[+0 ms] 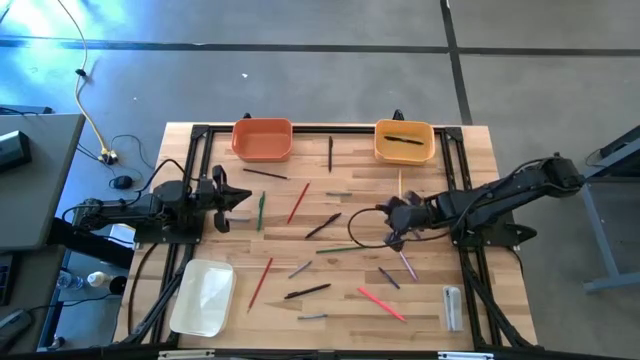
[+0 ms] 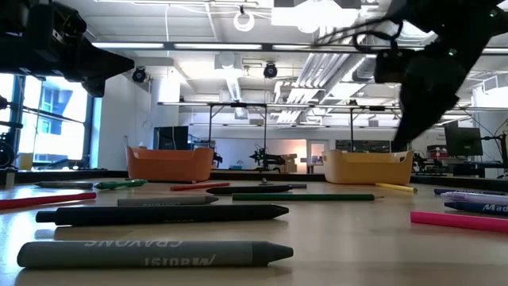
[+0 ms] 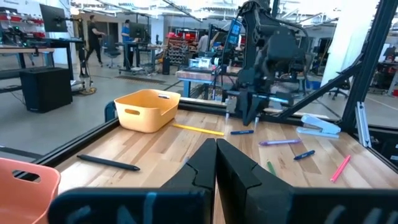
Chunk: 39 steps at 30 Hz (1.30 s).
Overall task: Sort crayons/erasers/pens/pencils in bins
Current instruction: Put the blue crayon into the orange bin
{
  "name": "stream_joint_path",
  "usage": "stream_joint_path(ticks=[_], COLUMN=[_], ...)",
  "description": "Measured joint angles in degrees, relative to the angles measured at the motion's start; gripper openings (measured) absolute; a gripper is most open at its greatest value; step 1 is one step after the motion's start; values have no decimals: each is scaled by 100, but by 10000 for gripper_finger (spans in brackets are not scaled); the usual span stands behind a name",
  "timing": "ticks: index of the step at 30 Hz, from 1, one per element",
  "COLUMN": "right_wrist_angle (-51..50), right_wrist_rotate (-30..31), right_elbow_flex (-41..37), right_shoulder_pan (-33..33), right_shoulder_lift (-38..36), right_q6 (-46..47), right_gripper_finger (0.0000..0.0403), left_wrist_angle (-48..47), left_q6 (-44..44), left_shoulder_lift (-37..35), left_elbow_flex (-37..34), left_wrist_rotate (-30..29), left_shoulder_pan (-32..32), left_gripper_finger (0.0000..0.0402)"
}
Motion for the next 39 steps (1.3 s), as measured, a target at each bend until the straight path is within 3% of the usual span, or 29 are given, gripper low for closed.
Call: stream_joint_path(ticks=[8,14,20,27,39], right_wrist_angle=[-1793,-1932,-1681,-496,-701], right_wrist_rotate=[20,-275,-281,-660,-655], right_elbow_flex=[-1,-1,-134,-931,-882], right_shoulder_pan=[-2,-85,-105,-175,-177], right_shoulder_lift=[0,0,22,19,39], right_q6=[1645,1979,2159,2195,2098], right_gripper_finger=[68,104,96,83,57], left_wrist_angle=[-4,127,511,516,254], left_q6=[0,0,8,105,105], left_shoulder_lift=[0,0,0,0,7], left_elbow_flex=[1,0,2,2,2], left_wrist_rotate=[0,-3,19,24,157], left_shoulder_pan=[0,1,0,0,-4], left_gripper_finger=[0,0,0,0,0])
